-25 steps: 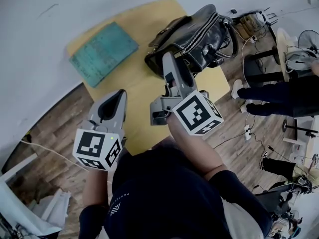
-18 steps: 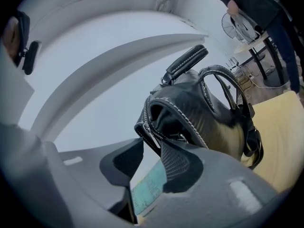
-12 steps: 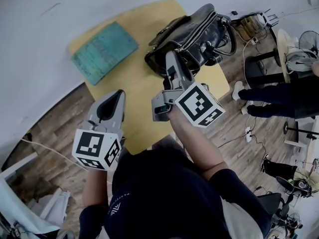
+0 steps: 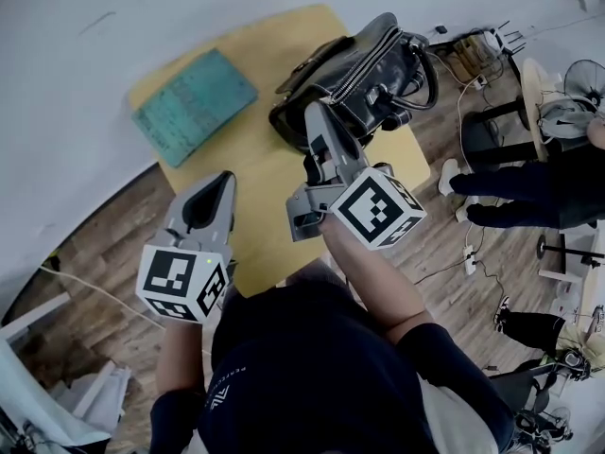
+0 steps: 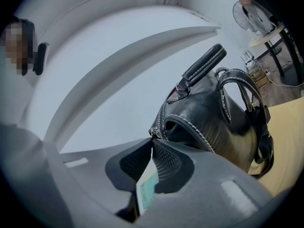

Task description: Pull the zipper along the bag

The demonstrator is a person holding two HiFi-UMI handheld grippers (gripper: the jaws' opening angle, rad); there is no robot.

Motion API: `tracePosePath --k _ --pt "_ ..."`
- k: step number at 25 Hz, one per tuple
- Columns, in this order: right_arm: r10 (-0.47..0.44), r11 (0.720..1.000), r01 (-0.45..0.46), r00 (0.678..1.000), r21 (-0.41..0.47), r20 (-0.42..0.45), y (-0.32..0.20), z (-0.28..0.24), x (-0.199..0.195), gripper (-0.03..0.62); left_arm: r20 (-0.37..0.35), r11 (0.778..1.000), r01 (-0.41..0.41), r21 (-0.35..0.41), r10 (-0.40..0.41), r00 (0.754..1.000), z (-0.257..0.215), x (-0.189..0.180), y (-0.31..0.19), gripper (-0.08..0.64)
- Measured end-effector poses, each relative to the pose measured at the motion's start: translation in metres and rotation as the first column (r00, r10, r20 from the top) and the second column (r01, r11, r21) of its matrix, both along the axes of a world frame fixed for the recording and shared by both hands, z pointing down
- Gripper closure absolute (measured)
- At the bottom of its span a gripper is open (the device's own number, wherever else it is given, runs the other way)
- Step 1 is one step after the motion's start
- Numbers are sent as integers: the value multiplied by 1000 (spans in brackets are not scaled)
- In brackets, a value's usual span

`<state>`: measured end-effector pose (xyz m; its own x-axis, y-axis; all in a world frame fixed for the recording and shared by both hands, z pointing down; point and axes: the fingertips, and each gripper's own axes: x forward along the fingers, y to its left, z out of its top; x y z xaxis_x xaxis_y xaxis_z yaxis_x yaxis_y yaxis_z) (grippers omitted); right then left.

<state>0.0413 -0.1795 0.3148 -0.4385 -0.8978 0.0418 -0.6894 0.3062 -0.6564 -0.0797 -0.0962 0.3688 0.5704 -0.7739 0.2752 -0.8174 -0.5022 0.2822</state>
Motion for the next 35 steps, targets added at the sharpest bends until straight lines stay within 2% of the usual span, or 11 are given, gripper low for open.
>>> tracePosePath --k 10,13,20,35 --pt "-97 994 101 992 -47 76 6 -5 0 580 -1 999 31 12 -31 1000 -7 15 -3 541" --pt "-116 989 127 984 -78 135 7 -6 0 580 0 999 47 16 -47 999 -9 17 -3 541" --pt "-144 977 175 963 -120 227 9 -13 3 578 6 997 66 34 -66 998 -16 29 -3 541" --pt "-148 961 216 927 -170 344 7 -28 12 575 24 997 24 67 -25 999 -28 53 -17 541"
